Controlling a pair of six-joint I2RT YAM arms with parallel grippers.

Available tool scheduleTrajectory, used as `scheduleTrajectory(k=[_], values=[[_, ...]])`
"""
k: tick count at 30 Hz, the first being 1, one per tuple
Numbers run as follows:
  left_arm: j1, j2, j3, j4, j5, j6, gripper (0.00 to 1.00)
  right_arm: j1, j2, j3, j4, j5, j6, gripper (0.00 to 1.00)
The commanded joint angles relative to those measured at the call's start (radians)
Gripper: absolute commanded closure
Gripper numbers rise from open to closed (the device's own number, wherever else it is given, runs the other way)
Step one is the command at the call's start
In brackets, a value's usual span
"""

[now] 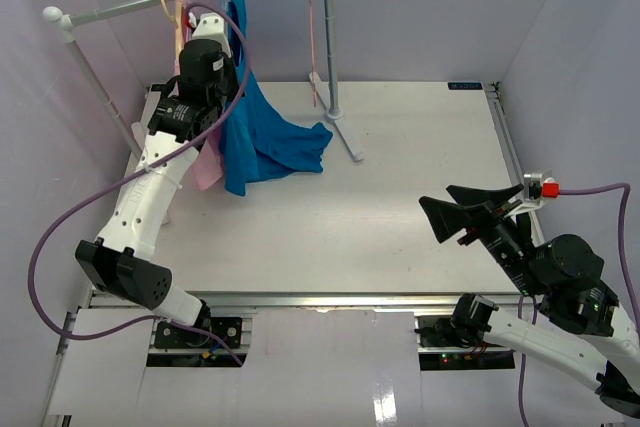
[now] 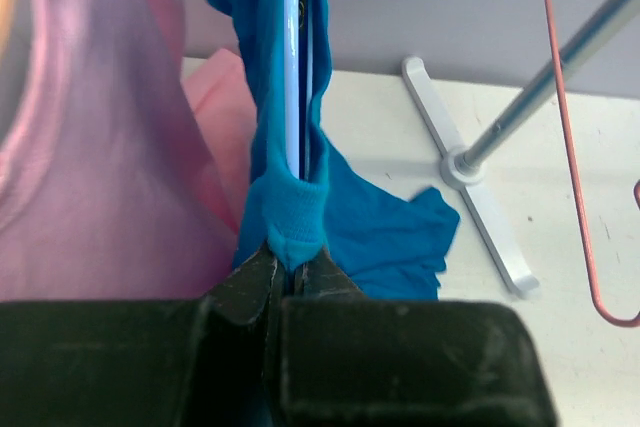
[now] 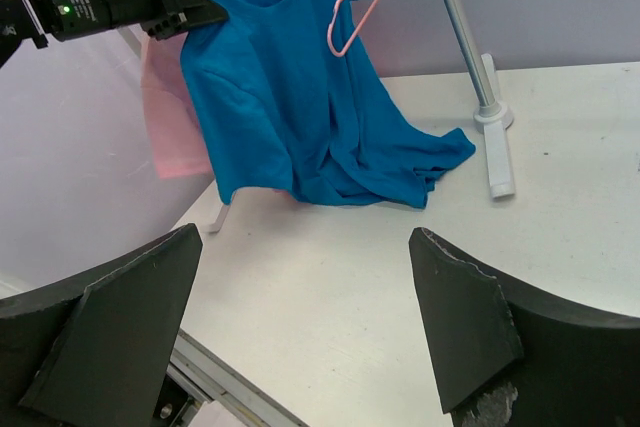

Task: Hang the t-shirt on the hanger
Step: Place the T-shirt at the clothesline, then reset both arms

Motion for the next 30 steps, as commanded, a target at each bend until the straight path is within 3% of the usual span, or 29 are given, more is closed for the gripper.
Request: scheduleTrajectory(k=[1, 4, 5, 8, 11, 14, 15, 16, 18, 22, 24, 25, 30], values=[[0.004, -0.061, -0.093, 0.146, 0.104, 0.026, 1.0, 0.002, -0.016, -0.011, 0.037, 0.034, -0.027, 0.09], [0.005, -0.094, -0.15, 0.169, 0.132, 0.039, 1.0, 0.002, -0.02, -0.02, 0.037, 0.048, -0.032, 0.09], [0.005, -0.097, -0.156, 0.167, 0.131, 0.04, 0.94, 0.002, -0.022, -0.021, 0.037, 0.05, -0.031, 0.09], [0.005, -0.102, -0.18, 0.166, 0.132, 0.041, 0.67, 0.002, -0.024, -0.02, 0.037, 0.052, -0.029, 0.08], [0.003, -0.117, -0.19, 0.168, 0.155, 0.051, 0.54, 0.002, -0.021, -0.017, 0.037, 0.054, -0.028, 0.08], [0.005, -0.157, -0.188, 0.159, 0.235, 0.047, 0.31, 0.002, -0.016, -0.022, 0.037, 0.055, -0.037, 0.07], [0.005, -0.18, -0.182, 0.14, 0.287, 0.04, 0.12, 0.002, -0.016, -0.028, 0.036, 0.05, -0.043, 0.05], [0.004, -0.2, -0.169, 0.122, 0.328, 0.026, 0.02, 0.001, -0.016, -0.033, 0.036, 0.042, -0.05, 0.04], [0.003, -0.248, -0.154, 0.093, 0.396, -0.001, 0.02, 0.002, -0.013, -0.041, 0.024, 0.025, -0.058, 0.02], [0.004, -0.362, -0.174, 0.099, 0.49, -0.034, 0.02, 0.001, -0.006, -0.069, 0.0, 0.034, -0.035, 0.1], [0.005, -0.396, -0.198, 0.127, 0.685, -0.058, 0.02, 0.0, -0.005, -0.085, 0.002, 0.035, -0.009, 0.1], [0.004, -0.404, -0.212, 0.135, 0.693, -0.073, 0.02, 0.0, -0.001, -0.089, 0.002, 0.037, -0.002, 0.1], [-0.003, -0.469, -0.462, 0.264, 0.89, -0.197, 0.02, 0.002, 0.026, -0.099, 0.0, 0.06, -0.026, 0.1]])
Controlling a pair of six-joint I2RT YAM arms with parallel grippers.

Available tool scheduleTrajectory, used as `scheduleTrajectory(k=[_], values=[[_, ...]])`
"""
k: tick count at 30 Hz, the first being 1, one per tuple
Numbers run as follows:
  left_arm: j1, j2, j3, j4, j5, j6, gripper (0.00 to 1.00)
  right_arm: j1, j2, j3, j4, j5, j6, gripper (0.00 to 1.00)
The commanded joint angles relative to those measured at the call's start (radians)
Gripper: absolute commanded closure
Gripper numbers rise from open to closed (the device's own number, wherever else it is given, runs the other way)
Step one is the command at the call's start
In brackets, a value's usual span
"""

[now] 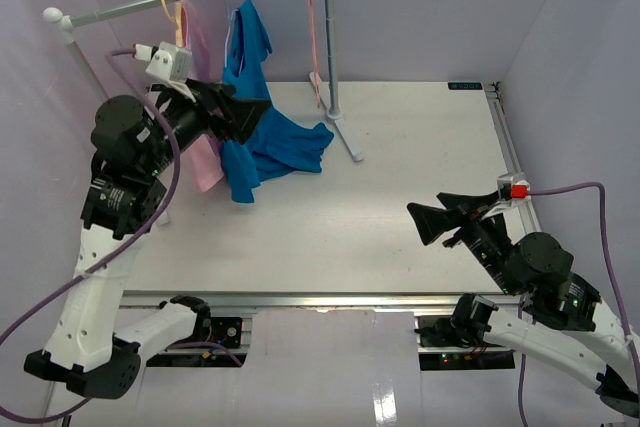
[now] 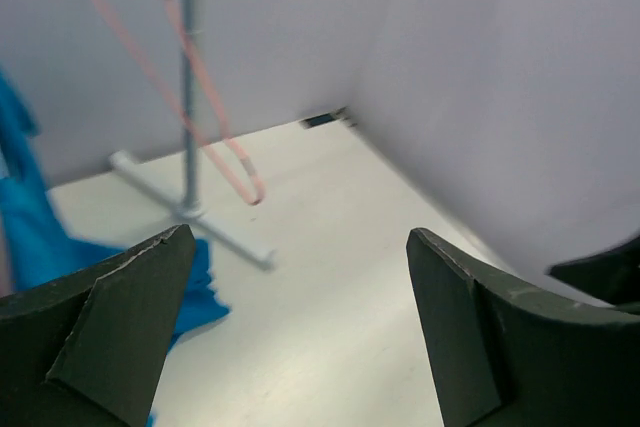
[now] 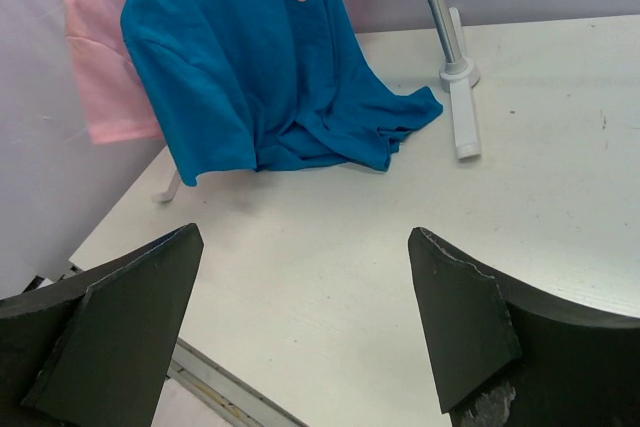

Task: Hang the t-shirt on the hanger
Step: Reset both arms

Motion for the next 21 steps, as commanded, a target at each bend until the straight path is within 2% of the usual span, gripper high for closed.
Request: scheduleTrajectory(k=[1, 3, 7, 12, 21], values=[[-0.01, -0.03, -0.29, 0.135, 0.255, -0.13, 0.02, 0.002, 0.028, -0.013, 0.018, 0.022, -0.023, 0.1], [-0.035, -0.063, -0.391, 0.195, 0.279, -0.129, 0.02, 0.002, 0.034, -0.03, 0.019, 0.029, -0.028, 0.1], [-0.15, -0.114, -0.607, 0.295, 0.197, -0.092, 0.02, 0.002, 0.05, -0.059, 0.041, 0.015, -0.051, 0.1], [-0.205, -0.207, -0.82, 0.505, 0.21, -0.174, 0.02, 0.002, 0.089, -0.077, 0.055, 0.017, -0.093, 0.1], [-0.227, -0.33, -0.974, 0.622, 0.19, -0.214, 0.02, 0.0, 0.102, -0.08, 0.052, 0.017, -0.114, 0.1]])
